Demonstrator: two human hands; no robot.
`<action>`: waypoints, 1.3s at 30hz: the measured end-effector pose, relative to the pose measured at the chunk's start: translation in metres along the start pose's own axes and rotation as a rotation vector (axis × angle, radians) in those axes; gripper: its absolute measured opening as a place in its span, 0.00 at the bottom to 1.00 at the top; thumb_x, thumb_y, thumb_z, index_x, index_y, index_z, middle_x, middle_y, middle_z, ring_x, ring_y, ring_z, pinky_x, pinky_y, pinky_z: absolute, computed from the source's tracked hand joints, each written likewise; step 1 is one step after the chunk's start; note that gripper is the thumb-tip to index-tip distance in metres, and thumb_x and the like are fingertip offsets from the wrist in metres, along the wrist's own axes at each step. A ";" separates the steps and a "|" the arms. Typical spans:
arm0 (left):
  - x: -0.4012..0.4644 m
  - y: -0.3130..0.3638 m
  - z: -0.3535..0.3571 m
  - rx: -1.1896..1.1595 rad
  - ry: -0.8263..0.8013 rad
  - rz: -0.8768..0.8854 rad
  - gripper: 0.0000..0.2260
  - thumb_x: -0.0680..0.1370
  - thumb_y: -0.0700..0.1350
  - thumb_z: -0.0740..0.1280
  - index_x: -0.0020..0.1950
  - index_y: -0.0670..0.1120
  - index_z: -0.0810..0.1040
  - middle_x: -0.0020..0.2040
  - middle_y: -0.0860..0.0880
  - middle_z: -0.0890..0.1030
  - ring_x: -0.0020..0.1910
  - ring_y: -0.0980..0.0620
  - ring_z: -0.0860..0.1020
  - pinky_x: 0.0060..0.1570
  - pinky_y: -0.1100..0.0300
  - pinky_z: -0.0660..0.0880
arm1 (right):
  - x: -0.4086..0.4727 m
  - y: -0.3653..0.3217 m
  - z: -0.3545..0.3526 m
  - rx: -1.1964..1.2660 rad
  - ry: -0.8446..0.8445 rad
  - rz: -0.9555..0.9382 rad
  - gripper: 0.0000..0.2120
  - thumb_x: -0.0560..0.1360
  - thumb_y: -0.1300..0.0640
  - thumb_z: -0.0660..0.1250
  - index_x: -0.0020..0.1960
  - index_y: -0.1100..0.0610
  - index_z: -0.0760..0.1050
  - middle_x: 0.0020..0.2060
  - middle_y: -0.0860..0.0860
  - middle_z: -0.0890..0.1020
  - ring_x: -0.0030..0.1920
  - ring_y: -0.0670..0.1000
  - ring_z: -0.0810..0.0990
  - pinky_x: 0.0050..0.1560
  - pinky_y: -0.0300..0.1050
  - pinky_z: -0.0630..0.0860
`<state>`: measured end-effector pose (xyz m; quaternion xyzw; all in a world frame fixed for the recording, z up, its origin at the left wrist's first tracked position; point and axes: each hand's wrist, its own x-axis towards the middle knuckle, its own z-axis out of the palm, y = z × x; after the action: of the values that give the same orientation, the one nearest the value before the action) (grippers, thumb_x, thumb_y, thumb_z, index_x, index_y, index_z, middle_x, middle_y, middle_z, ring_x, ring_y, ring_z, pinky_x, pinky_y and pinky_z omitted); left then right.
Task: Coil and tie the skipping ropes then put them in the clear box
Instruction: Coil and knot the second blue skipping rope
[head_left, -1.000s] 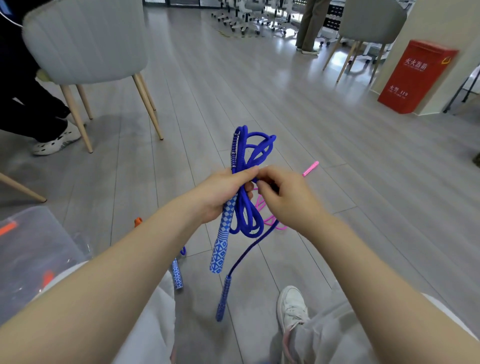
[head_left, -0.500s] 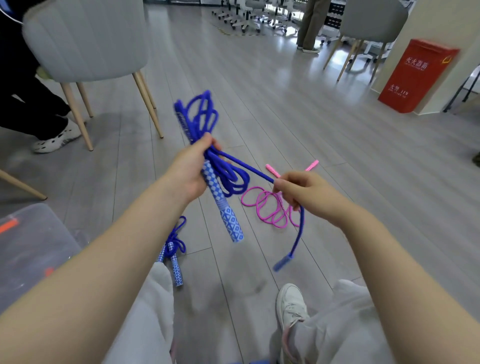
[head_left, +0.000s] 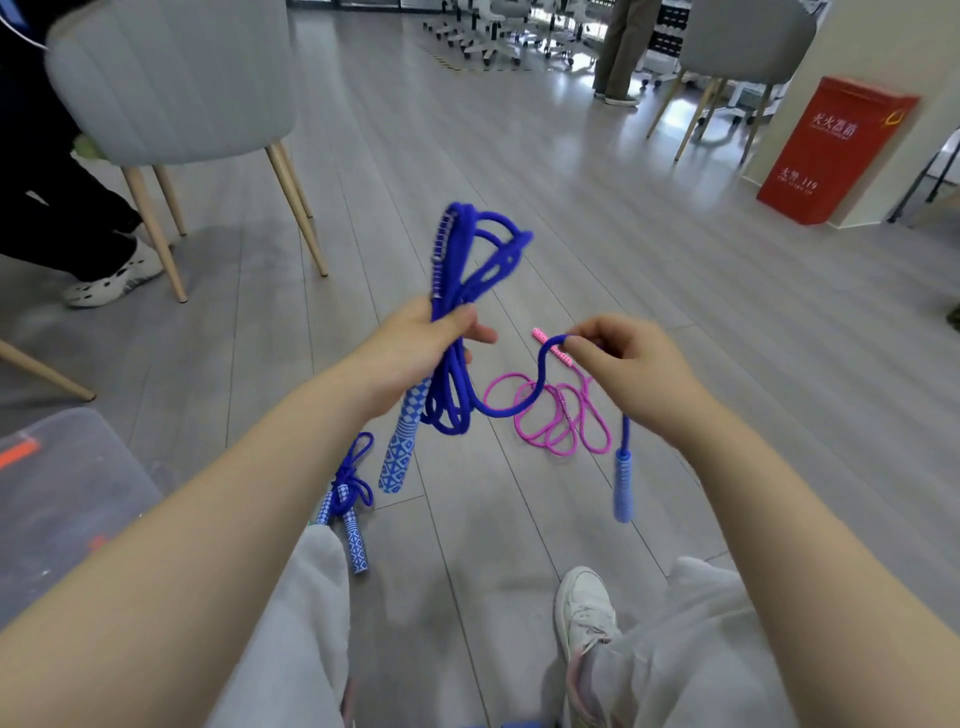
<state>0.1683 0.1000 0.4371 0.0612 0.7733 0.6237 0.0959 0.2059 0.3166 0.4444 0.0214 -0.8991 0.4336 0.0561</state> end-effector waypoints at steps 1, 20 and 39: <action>-0.002 0.000 0.006 0.043 -0.047 0.014 0.07 0.82 0.47 0.60 0.56 0.49 0.76 0.49 0.54 0.85 0.37 0.55 0.77 0.41 0.59 0.78 | 0.000 -0.003 0.007 0.040 0.014 -0.005 0.05 0.78 0.54 0.66 0.46 0.52 0.80 0.34 0.49 0.79 0.33 0.43 0.72 0.36 0.37 0.70; -0.016 -0.001 0.030 0.007 -0.353 -0.038 0.04 0.83 0.43 0.60 0.51 0.46 0.74 0.41 0.48 0.74 0.43 0.51 0.79 0.48 0.57 0.79 | -0.003 -0.010 0.024 0.127 -0.056 0.063 0.07 0.78 0.54 0.67 0.46 0.56 0.81 0.36 0.54 0.81 0.33 0.46 0.72 0.36 0.42 0.71; 0.021 -0.021 -0.011 0.384 0.138 0.029 0.09 0.80 0.50 0.61 0.54 0.45 0.70 0.40 0.45 0.77 0.40 0.45 0.77 0.46 0.47 0.76 | -0.004 0.013 -0.015 -0.076 -0.237 0.047 0.07 0.77 0.55 0.65 0.44 0.52 0.81 0.29 0.49 0.74 0.31 0.47 0.70 0.36 0.44 0.70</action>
<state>0.1462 0.0894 0.4169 0.0463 0.8818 0.4688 0.0202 0.2095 0.3358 0.4433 0.0493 -0.9155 0.3947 -0.0601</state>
